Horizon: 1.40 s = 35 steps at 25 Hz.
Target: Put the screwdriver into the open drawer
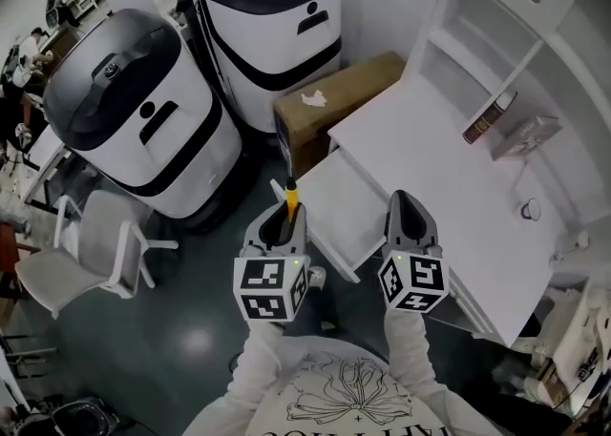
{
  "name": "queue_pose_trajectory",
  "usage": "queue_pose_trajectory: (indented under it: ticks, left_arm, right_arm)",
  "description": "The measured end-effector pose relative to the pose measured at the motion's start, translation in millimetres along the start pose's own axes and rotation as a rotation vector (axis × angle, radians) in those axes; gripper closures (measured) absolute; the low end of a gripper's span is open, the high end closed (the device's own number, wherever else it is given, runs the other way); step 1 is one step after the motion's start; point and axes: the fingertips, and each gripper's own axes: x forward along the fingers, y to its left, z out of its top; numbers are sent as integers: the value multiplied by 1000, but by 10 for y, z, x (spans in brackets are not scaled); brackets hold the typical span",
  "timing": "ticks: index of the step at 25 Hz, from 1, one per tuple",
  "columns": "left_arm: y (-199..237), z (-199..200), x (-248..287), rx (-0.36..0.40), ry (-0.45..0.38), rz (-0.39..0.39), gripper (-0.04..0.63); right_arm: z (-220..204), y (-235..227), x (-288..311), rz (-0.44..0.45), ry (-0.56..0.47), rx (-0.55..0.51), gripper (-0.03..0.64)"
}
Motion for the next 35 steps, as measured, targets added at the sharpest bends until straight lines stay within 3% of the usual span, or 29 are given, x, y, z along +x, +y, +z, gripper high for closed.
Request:
queue_pose_trajectory:
  ticks: [14,25,35]
  left_arm:
    - [389,-101,920,-33,124,-72,531]
    - [294,-583,1336,-84,271,-114,531]
    - [27,-1161,1783,-205,407,-118,531]
  right_arm:
    - [-266,-80,888,-50,89,27,612]
    - [-725,-229,1102,-64,196,53,612]
    - [-1075,-420,1220,-24,287,51,612]
